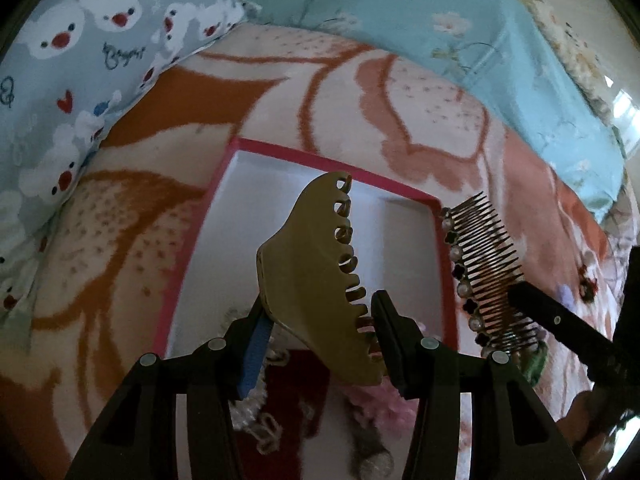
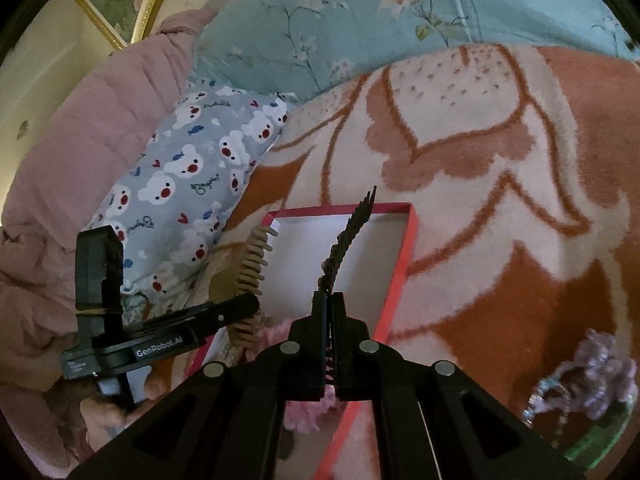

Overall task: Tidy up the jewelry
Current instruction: 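Carry the claw clip and black comb into the box and open both tools, then move both tools toward the remaining jewelry beside the box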

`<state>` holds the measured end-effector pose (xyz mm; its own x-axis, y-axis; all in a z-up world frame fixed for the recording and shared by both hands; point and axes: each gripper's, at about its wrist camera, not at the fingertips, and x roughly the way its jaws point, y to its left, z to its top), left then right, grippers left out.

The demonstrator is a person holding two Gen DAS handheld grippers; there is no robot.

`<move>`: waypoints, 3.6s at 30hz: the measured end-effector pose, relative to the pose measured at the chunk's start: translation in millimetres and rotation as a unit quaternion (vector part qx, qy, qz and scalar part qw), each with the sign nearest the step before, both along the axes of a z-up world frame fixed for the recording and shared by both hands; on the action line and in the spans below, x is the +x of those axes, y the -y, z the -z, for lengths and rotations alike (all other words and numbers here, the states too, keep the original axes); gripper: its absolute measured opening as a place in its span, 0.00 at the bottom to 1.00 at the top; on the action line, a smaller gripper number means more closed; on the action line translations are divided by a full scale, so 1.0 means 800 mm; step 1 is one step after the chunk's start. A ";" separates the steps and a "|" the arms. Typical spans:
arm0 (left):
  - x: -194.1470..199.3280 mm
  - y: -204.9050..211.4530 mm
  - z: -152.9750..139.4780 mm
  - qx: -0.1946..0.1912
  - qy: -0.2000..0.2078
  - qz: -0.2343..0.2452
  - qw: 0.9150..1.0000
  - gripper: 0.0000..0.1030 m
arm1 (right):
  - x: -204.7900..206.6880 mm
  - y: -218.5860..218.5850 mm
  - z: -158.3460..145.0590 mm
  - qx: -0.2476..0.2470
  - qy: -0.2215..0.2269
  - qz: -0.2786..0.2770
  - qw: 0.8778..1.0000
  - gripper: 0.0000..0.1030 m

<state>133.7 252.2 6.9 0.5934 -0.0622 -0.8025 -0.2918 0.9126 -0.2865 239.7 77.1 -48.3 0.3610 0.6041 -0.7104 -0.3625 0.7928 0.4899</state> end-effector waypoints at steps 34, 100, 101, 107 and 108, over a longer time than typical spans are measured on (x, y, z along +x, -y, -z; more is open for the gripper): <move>0.101 -0.012 0.057 0.090 -0.045 -0.010 0.995 0.51 | 0.042 -0.047 0.071 -0.047 -0.024 -0.007 0.999 0.07; -0.001 0.243 -0.012 0.004 0.007 0.176 0.984 0.63 | -0.069 0.339 -0.004 -0.059 -0.016 0.247 0.967 0.55; 0.005 0.255 -0.010 0.005 0.007 0.186 0.983 0.63 | -0.065 0.341 -0.003 -0.060 -0.017 0.249 0.966 0.55; 0.037 0.309 0.010 0.009 -0.002 0.223 0.975 0.63 | -0.034 0.349 0.013 -0.067 -0.031 0.252 0.965 0.55; 0.043 0.317 0.014 0.011 -0.005 0.229 0.973 0.63 | -0.029 0.350 0.015 -0.067 -0.032 0.252 0.965 0.55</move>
